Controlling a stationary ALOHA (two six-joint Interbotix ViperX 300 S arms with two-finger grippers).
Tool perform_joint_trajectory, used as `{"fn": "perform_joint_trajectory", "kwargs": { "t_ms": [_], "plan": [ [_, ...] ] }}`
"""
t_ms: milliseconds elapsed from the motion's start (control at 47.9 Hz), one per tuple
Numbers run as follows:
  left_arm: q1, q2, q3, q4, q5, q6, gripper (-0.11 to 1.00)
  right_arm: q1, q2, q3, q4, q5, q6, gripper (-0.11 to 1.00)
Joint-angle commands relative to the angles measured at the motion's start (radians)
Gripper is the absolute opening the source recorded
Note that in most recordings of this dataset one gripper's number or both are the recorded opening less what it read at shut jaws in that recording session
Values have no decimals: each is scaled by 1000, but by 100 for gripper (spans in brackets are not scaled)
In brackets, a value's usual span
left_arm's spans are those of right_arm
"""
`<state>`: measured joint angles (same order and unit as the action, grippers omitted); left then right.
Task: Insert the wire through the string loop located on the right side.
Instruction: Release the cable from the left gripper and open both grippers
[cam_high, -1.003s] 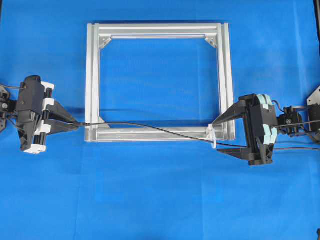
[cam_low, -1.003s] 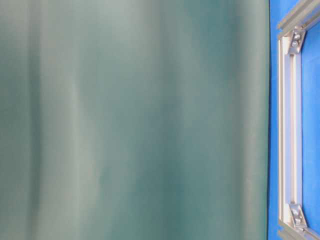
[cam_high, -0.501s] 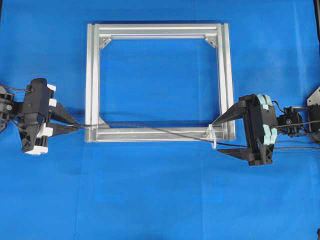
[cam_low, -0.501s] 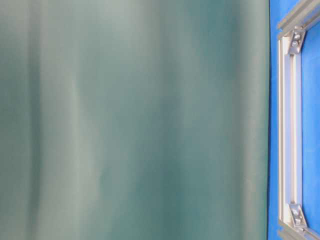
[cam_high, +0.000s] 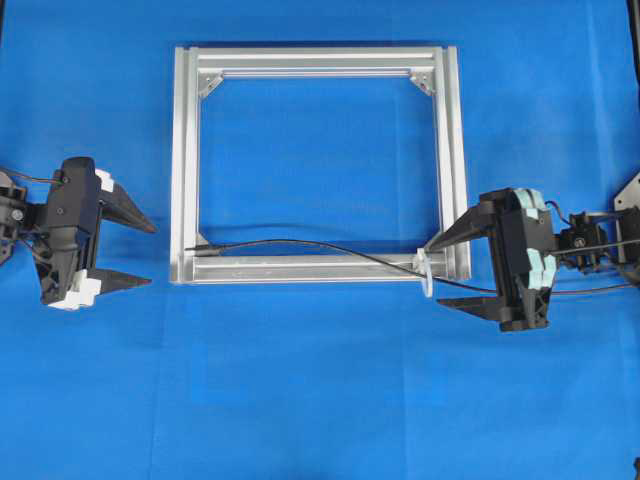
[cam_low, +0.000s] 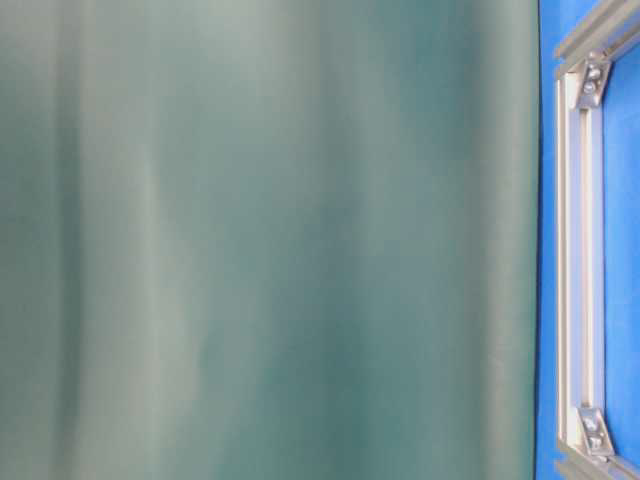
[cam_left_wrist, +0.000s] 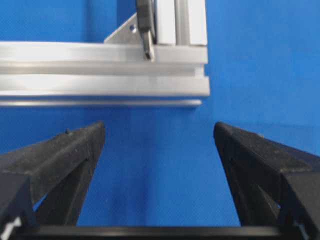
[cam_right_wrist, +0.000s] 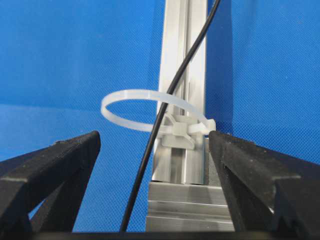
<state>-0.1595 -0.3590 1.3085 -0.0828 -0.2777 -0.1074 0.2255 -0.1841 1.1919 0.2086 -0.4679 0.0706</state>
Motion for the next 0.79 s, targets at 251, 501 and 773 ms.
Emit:
{"fn": "perform_joint_trajectory", "kwargs": {
  "t_ms": [251, 501, 773],
  "plan": [
    [11, -138, -89, 3, 101, 18, 86, -14, -202, -55, 0, 204, -3, 95],
    [17, -213, -135, 3, 195, 49, 86, -44, -287, -98, -9, 310, -35, 95],
    [48, -249, -126, 3, 201, 51, 86, -64, -296, -115, -9, 347, -46, 95]
  ]
}}
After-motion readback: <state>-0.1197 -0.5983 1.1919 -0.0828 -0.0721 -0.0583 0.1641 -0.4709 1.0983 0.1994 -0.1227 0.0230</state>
